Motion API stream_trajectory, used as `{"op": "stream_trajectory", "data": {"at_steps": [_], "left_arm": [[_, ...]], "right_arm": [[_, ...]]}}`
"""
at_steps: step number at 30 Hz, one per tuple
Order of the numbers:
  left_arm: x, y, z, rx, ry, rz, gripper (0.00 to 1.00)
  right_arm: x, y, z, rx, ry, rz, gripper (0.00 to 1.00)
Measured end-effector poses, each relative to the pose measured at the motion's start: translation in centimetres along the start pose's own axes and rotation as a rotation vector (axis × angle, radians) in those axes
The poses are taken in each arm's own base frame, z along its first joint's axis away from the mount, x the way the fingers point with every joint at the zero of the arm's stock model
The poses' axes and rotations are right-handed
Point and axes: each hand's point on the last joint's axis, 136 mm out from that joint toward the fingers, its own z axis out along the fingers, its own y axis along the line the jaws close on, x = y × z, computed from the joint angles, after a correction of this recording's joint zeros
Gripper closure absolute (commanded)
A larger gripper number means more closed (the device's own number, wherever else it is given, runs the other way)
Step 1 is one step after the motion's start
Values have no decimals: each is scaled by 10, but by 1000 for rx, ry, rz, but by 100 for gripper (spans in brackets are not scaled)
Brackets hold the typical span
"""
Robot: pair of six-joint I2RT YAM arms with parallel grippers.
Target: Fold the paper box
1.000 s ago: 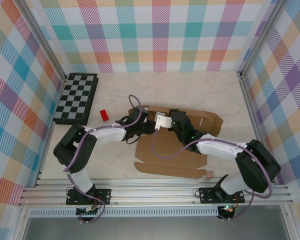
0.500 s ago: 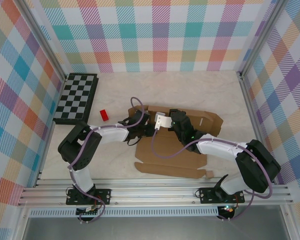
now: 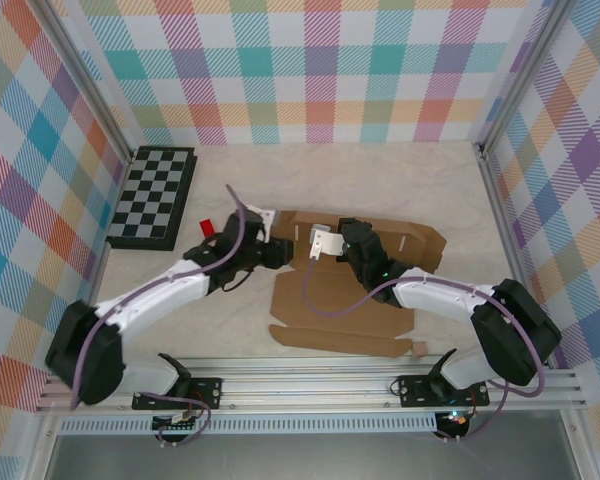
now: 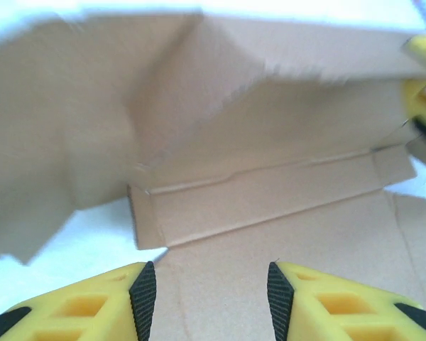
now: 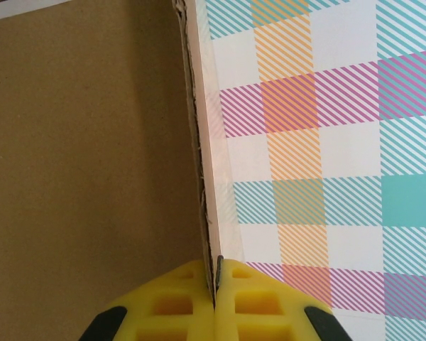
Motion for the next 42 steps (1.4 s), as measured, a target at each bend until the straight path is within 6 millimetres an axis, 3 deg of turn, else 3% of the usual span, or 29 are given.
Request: {"op": "stream_trajectory", "data": {"at_steps": [3, 6, 8, 11, 16, 21, 29, 34, 42], "left_arm": [[-31, 30, -29, -40, -145, -36, 56], [-47, 74, -37, -115, -250, -61, 41], [-43, 101, -29, -149, -269, -71, 43], [-25, 135, -7, -181, -217, -58, 55], [-24, 163, 14, -155, -125, 22, 47], [-48, 156, 33, -48, -75, 157, 48], [-21, 132, 52, 71, 38, 285, 51], [-16, 116, 67, 108, 85, 364, 52], [-11, 98, 70, 180, 122, 417, 52]], "right_arm": [[0, 0, 0, 0, 0, 0, 100], [0, 0, 0, -1, 0, -1, 100], [0, 0, 0, 0, 0, -1, 100], [0, 0, 0, -1, -2, 0, 100], [-1, 0, 0, -3, -6, 0, 100], [-1, 0, 0, -3, -7, 0, 100], [-1, 0, 0, -3, -7, 0, 100], [-1, 0, 0, -3, -7, 0, 100], [-1, 1, 0, -6, -8, -1, 100]]}}
